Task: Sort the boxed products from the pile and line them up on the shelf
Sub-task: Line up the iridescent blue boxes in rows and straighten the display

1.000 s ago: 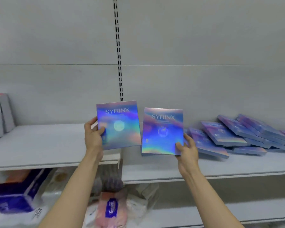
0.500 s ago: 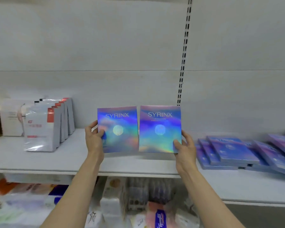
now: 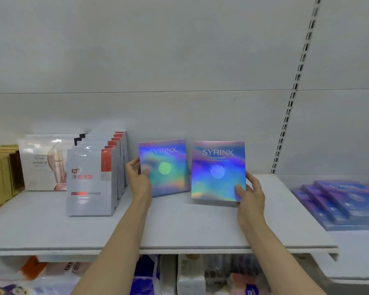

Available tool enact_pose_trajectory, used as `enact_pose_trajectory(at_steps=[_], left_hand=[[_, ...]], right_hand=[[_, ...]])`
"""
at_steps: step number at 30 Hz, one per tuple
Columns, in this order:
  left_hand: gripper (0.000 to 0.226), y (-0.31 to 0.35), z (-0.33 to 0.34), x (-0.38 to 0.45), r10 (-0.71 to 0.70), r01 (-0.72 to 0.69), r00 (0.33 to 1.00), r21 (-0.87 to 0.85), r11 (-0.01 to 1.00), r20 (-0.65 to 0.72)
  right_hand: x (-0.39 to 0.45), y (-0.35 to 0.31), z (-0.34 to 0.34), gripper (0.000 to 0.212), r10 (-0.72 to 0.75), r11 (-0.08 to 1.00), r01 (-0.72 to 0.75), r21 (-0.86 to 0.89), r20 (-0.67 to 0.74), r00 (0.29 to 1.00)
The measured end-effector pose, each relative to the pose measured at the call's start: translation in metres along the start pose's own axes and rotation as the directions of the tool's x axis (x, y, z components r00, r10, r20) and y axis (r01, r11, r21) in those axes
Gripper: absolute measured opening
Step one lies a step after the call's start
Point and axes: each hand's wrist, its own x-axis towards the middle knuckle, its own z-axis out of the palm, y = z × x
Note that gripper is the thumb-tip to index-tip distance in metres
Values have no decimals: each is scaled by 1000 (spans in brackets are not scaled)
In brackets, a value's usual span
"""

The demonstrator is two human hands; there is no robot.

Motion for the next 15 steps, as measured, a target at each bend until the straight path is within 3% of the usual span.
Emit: enact_pose_trajectory(at_steps=[9, 12, 15], left_hand=[[42, -12, 21, 42, 16, -13, 999, 85, 996, -37], [46, -14, 22, 50, 48, -39, 998, 219, 975, -33], [86, -12, 23, 44, 131, -173, 984, 496, 851, 120]], right_hand=[[25, 14, 25, 52, -43, 997, 42, -69, -8, 999], [36, 20, 31, 52, -47, 993, 44, -105, -25, 999], [46, 27, 39, 48, -77, 970, 73, -230, -6, 997]])
